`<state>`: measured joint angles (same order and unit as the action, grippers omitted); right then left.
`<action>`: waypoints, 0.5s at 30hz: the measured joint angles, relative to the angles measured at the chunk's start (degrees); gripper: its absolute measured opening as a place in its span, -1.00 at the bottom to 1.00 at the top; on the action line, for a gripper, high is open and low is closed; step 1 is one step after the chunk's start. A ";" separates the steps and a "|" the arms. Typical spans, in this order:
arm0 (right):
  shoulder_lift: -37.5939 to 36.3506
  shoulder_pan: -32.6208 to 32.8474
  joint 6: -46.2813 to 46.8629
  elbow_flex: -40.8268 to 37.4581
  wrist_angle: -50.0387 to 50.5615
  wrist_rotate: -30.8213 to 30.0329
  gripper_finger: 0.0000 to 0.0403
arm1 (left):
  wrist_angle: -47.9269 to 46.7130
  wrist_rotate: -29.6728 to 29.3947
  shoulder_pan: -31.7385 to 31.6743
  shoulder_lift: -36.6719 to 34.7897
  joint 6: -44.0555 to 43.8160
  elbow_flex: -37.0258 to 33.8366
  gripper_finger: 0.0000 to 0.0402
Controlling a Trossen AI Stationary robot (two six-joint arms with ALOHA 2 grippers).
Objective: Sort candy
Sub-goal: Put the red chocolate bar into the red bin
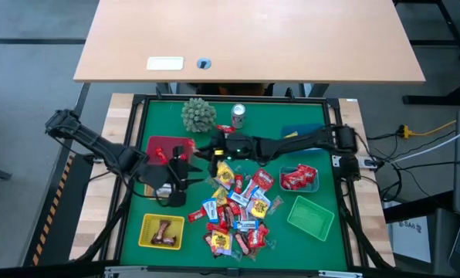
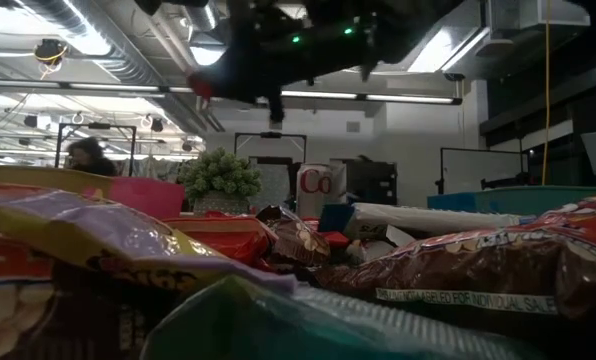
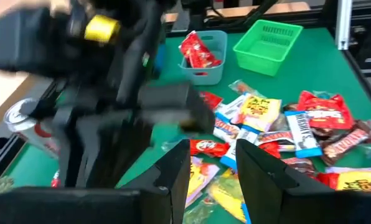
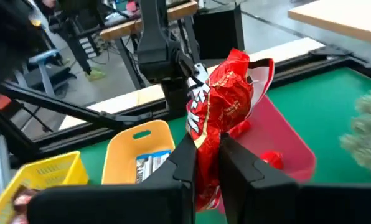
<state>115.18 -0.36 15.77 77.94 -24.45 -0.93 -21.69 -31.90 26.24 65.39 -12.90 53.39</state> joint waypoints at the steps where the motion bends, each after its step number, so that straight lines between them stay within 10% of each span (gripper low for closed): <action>1: 1.82 -0.07 -0.77 1.91 -0.21 0.09 -0.81 | 0.01 0.00 0.31 0.00 0.01 0.04 -0.43; 15: 16.77 -0.94 -1.31 18.26 -0.68 -0.59 -0.80 | -0.16 -0.09 2.38 0.00 -0.12 0.10 -0.43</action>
<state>131.95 -1.30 14.46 96.20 -25.13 -1.52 -21.85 -31.99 28.62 65.39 -13.02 53.49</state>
